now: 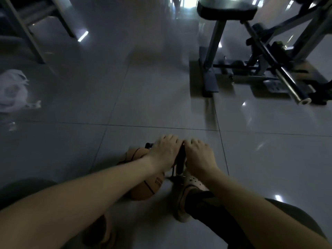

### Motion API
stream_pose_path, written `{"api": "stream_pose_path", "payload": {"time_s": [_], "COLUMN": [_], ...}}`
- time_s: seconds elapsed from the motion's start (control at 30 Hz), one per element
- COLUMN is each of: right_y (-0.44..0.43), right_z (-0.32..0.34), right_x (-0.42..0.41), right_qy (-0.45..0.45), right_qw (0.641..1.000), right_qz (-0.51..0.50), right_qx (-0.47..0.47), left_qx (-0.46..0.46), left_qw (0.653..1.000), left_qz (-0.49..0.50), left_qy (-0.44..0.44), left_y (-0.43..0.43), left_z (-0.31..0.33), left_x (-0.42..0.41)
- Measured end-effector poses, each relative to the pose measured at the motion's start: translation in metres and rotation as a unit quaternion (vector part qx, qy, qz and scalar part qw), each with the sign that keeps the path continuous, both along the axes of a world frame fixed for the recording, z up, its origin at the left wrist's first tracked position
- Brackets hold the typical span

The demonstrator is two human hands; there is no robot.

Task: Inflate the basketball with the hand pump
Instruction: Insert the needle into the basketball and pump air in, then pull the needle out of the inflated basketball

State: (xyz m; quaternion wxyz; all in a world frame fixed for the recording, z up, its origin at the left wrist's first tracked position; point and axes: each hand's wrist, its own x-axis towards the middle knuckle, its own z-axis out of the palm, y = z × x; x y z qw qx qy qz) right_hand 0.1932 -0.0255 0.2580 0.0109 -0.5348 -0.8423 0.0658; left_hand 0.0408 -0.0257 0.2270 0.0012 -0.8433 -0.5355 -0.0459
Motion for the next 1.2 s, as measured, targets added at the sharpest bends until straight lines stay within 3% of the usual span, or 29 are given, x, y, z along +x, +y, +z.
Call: {"api": "stream_pose_path", "payload": {"time_s": [0.17, 0.4, 0.67, 0.83, 0.97, 1.03, 1.1, 1.2], "right_y": [0.011, -0.025, -0.016, -0.014, -0.015, -0.016, -0.019, -0.033], "right_z": [0.033, -0.059, -0.101, -0.095, -0.074, -0.064, -0.052, -0.043], "right_x": [-0.003, -0.006, -0.009, -0.014, -0.012, -0.012, -0.018, -0.047], "right_qy": [0.019, -0.025, -0.06, -0.106, -0.118, -0.134, -0.105, -0.012], "right_qw": [0.988, 0.995, 0.995, 0.99, 0.988, 0.988, 0.994, 0.996], "right_qz": [-0.012, -0.035, -0.076, -0.068, -0.046, -0.021, -0.007, 0.08], "right_qx": [0.155, 0.09, -0.023, -0.061, -0.084, -0.08, -0.04, 0.036], "left_qx": [0.104, 0.053, 0.016, -0.039, -0.083, -0.104, -0.126, -0.125], "left_qw": [0.993, 0.995, 0.997, 0.996, 0.994, 0.993, 0.982, 0.966], "left_qz": [0.017, 0.075, 0.072, 0.065, 0.054, 0.054, 0.118, 0.223], "left_qy": [-0.05, -0.029, 0.0, 0.046, 0.034, -0.021, -0.078, -0.051], "left_y": [0.012, -0.021, -0.011, -0.009, -0.01, -0.015, -0.024, -0.041], "left_z": [0.058, -0.04, -0.091, -0.094, -0.072, -0.06, -0.054, -0.059], "left_x": [0.0, 0.015, 0.023, 0.021, 0.018, 0.003, -0.024, -0.077]}}
